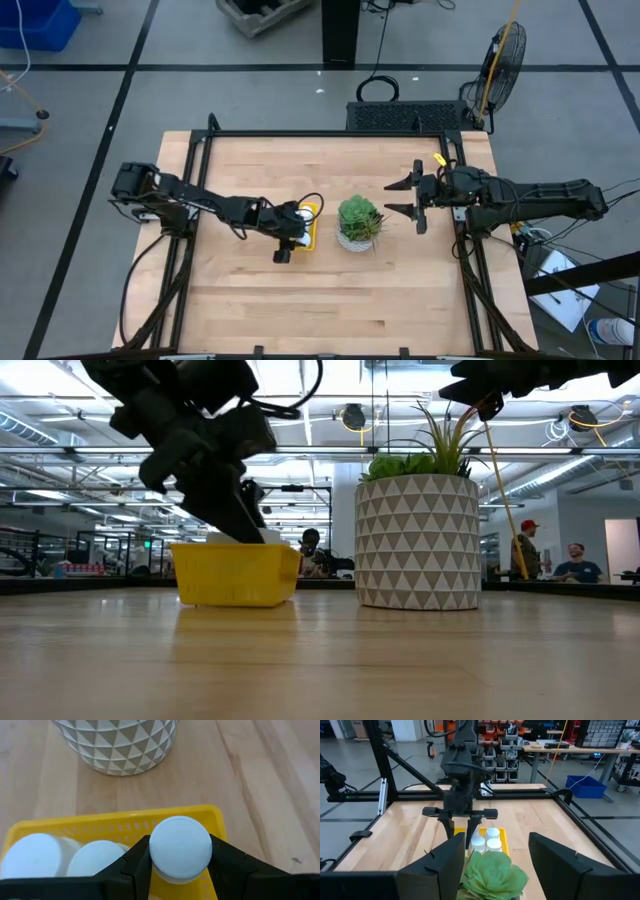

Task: Pick and place pill bottles into a basket
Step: Put the white medicine bottle into the yellow basket, then return to Home Position

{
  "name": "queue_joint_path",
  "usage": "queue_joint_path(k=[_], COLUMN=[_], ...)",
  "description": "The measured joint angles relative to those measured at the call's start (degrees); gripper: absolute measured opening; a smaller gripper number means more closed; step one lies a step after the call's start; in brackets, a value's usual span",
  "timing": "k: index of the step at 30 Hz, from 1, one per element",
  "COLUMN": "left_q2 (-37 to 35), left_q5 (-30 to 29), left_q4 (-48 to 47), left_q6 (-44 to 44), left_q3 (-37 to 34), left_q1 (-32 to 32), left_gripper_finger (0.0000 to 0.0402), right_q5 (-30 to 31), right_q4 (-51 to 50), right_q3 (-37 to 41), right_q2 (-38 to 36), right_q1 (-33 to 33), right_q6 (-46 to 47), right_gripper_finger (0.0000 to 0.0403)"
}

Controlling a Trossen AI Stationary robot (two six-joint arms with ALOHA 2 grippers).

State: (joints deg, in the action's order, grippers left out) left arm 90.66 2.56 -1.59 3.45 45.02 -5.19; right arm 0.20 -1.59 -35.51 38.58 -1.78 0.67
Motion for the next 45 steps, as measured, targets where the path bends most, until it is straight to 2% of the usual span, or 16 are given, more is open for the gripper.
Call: queue_joint_path(k=[7, 14, 19, 23, 30, 45], left_q2=[1.07, -0.82, -5.14, -8.94, -17.18, -44.87], left_q5=[1.48, 0.2, -2.14, -2.57, -2.79, -2.94], left_q4=[1.75, 1.19, 0.47, -1.44, -7.18, -18.65], left_q6=[0.26, -0.53, -0.58, -0.58, -1.24, 0.5], left_q3=[0.08, 0.06, 0.08, 0.04, 0.17, 0.09], left_q1=[0.0, 0.04, -0.01, -0.59, -1.01, -1.07], left_gripper_finger=[0.0165, 0.0284, 0.0316, 0.0312, 0.0281, 0.0249], right_q5=[-0.17, -0.21, -0.2, -0.1, -0.04, -0.3], right_q4=[0.0, -0.33, -0.38, -0.37, -0.33, 0.59], right_q3=[0.0, 0.0, 0.0, 0.0, 0.0, 0.0], right_q2=[0.25, 0.51, 0.51, 0.51, 0.51, -0.15], right_q1=[0.0, 0.0, 0.0, 0.0, 0.0, 0.02], right_q6=[0.2, 0.2, 0.22, 0.2, -0.01, 0.17], right_gripper_finger=[0.021, 0.021, 0.021, 0.021, 0.021, 0.021])
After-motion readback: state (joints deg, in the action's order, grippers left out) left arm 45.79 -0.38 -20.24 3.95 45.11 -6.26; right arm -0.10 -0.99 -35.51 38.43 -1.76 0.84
